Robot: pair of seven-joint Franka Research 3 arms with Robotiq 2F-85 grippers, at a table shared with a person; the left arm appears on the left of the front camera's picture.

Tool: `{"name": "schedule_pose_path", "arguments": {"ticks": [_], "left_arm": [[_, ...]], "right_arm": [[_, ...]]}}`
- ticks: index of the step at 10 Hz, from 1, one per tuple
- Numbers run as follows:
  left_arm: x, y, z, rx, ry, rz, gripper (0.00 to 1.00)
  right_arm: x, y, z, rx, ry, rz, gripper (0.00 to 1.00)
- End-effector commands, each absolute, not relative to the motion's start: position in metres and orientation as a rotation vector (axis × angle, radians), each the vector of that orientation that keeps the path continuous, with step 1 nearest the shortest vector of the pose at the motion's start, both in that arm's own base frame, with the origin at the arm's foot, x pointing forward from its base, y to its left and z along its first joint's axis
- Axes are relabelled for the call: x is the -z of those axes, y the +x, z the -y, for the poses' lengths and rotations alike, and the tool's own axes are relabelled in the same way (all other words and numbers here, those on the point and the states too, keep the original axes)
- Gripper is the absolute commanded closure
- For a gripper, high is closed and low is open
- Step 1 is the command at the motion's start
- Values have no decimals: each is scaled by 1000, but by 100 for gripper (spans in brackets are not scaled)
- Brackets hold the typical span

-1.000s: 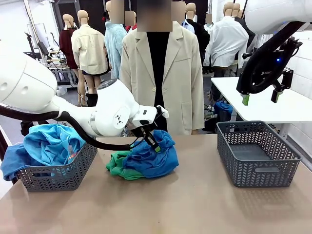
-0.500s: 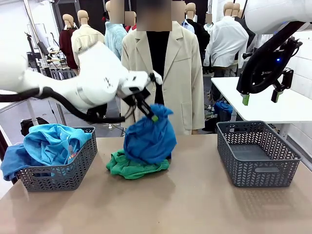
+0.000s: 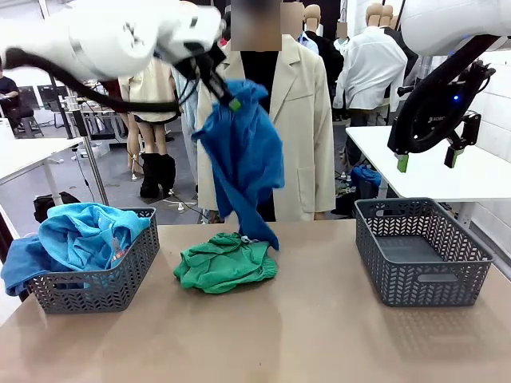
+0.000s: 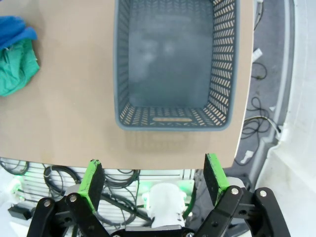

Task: Sort the tops and bottoms.
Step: Lift clothes from the center of the table with your left hand, then sort the clothes according to human instructions.

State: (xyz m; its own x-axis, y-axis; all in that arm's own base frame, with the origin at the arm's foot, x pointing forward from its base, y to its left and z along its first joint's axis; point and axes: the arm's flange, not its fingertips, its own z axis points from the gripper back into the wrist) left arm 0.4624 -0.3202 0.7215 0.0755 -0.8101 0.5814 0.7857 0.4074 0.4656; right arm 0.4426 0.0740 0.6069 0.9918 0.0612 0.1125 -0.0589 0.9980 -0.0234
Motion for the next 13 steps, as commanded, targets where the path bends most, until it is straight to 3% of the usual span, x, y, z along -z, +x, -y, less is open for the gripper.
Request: {"name": "schedule_pose_path", "arguments": {"ticks": [1,3,5,7,8,13], "left_arm": [[-789,459,352,1164,59,918,100],[-861,435,366,1101,50,966,100],[-894,407,367,1041,102,1002,100],[-898,380,364,1051,188,1002,100],[-891,391,350,1055,89,1010,100],[-891,391,350,1055,89,1010,100]], "right_arm": [[-607,442,-73,-77,11,106,0],[-607,442,-73,-77,11,106,0],[-607,442,-73,-77,11,106,0],[-607,442,-73,-77,11,106,0],[-607,442,-73,-77,11,106,0],[-607,442,-73,-77,11,106,0]]}}
